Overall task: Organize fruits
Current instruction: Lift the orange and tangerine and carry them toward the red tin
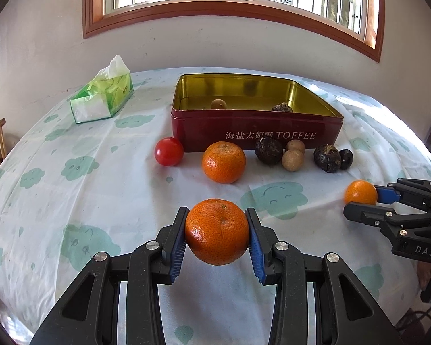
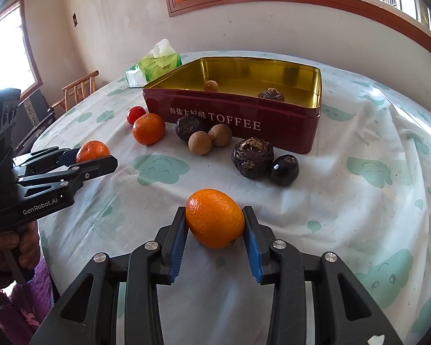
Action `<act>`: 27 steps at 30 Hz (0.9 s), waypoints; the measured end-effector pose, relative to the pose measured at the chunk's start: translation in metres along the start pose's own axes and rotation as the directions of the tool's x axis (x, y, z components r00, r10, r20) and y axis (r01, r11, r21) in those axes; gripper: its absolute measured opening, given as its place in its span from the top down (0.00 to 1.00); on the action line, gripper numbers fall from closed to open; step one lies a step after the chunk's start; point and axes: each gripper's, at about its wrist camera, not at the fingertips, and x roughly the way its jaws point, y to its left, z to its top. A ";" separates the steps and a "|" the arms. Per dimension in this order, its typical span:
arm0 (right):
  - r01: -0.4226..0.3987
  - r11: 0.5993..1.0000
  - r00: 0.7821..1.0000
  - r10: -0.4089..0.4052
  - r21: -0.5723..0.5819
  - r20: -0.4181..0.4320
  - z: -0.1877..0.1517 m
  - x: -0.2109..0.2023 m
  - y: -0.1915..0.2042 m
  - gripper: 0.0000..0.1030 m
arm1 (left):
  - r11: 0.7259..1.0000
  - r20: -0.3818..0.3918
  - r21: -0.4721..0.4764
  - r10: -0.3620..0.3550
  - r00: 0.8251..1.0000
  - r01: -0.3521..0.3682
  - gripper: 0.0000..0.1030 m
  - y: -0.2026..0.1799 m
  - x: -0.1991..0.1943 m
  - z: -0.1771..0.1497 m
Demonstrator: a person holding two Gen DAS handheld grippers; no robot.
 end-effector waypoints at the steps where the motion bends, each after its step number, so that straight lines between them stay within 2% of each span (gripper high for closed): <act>1: 0.000 1.000 1.000 0.000 -0.001 0.000 0.000 0.000 0.000 0.65 | 1.000 -0.002 0.000 0.002 1.000 -0.002 0.62 0.000 0.001 -0.001; 20: 0.009 1.000 1.000 -0.009 -0.006 0.002 0.000 -0.001 0.002 0.66 | 1.000 0.024 0.016 0.019 1.000 -0.020 0.61 -0.002 -0.013 -0.001; 27: 0.009 1.000 0.998 -0.010 0.014 0.057 -0.005 -0.023 0.011 0.66 | 0.999 0.062 0.031 0.038 0.997 -0.040 0.61 -0.003 -0.029 0.005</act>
